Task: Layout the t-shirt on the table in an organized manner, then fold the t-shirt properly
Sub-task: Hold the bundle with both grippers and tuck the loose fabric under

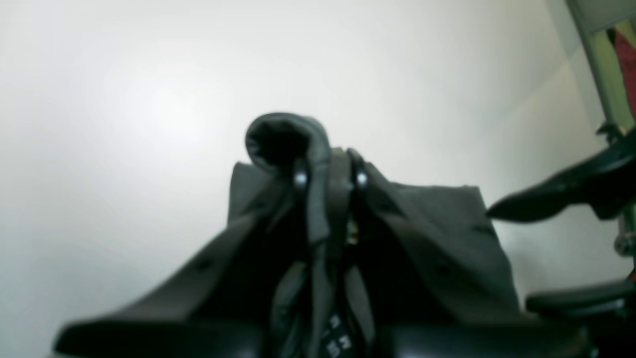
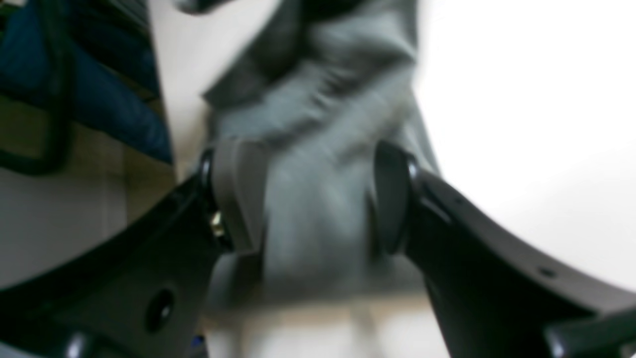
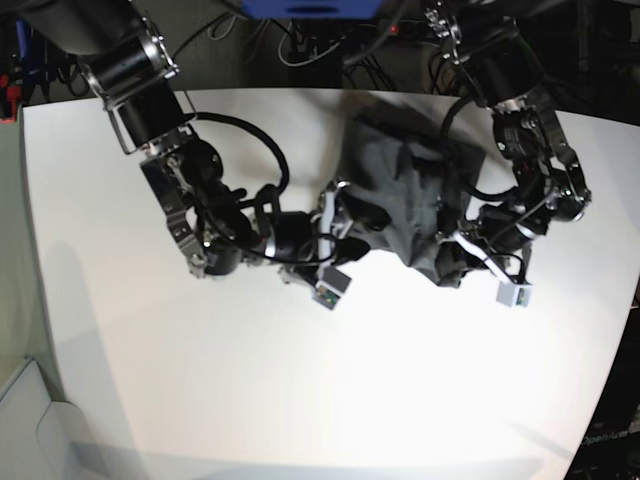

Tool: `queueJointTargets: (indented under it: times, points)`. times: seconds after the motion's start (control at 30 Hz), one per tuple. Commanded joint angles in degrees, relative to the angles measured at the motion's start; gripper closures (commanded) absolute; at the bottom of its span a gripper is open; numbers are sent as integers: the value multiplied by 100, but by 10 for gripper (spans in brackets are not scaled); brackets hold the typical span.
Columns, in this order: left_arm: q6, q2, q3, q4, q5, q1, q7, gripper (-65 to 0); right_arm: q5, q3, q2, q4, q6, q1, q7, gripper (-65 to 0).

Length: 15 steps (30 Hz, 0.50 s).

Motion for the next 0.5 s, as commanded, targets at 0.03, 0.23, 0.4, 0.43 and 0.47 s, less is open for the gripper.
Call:
queueJointTargets:
  times: [0.03, 0.23, 0.4, 0.43, 0.47]
  points:
    - [-34, -38, 15, 148, -201, -65, -126, -3, 110, 25, -23, 100, 41, 129, 117, -358]
    - [-34, -46, 6, 245, -174, -48, 261, -3, 119, 33, -23, 118, 41, 93, 117, -358]
    - [-34, -90, -3, 552, -130, 31, 419, -3, 119, 33, -32, 109, 41, 85, 117, -358]
    - [-34, -152, -3, 544, -95, 75, 419, -3, 119, 25, -32, 109, 41, 76, 117, -358]
    - [-34, -196, -3, 517, -42, 93, 402, -3, 119, 16, -32, 100, 41, 67, 117, -358]
